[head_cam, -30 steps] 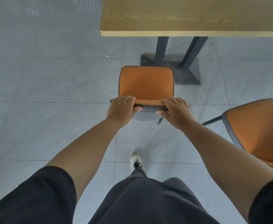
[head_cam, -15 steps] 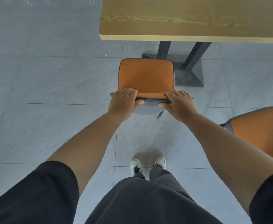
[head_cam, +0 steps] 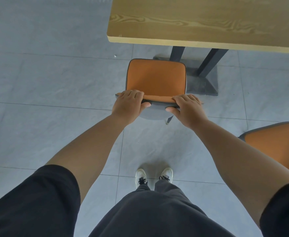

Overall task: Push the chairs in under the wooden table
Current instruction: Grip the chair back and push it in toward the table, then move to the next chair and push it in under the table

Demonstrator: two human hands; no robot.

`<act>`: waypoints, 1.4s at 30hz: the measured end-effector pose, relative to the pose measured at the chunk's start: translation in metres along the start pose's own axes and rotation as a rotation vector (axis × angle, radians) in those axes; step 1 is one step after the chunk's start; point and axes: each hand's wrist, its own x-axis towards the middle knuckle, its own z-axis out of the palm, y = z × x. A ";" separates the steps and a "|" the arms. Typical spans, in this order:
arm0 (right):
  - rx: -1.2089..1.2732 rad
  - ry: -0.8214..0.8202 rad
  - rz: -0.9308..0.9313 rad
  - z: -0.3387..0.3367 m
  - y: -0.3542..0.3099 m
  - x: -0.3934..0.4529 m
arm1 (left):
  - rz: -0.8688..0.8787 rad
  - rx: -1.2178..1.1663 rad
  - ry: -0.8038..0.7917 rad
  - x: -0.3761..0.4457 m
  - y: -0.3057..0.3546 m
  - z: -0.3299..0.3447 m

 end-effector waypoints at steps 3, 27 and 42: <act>-0.002 -0.011 0.010 0.000 -0.001 -0.001 | -0.003 0.006 0.005 -0.001 0.001 0.000; -0.095 0.077 0.283 -0.058 0.003 -0.121 | 0.226 0.100 -0.020 -0.022 0.087 -0.027; -0.107 0.267 0.718 -0.105 0.092 -0.386 | 0.732 0.123 -0.023 -0.051 0.352 -0.003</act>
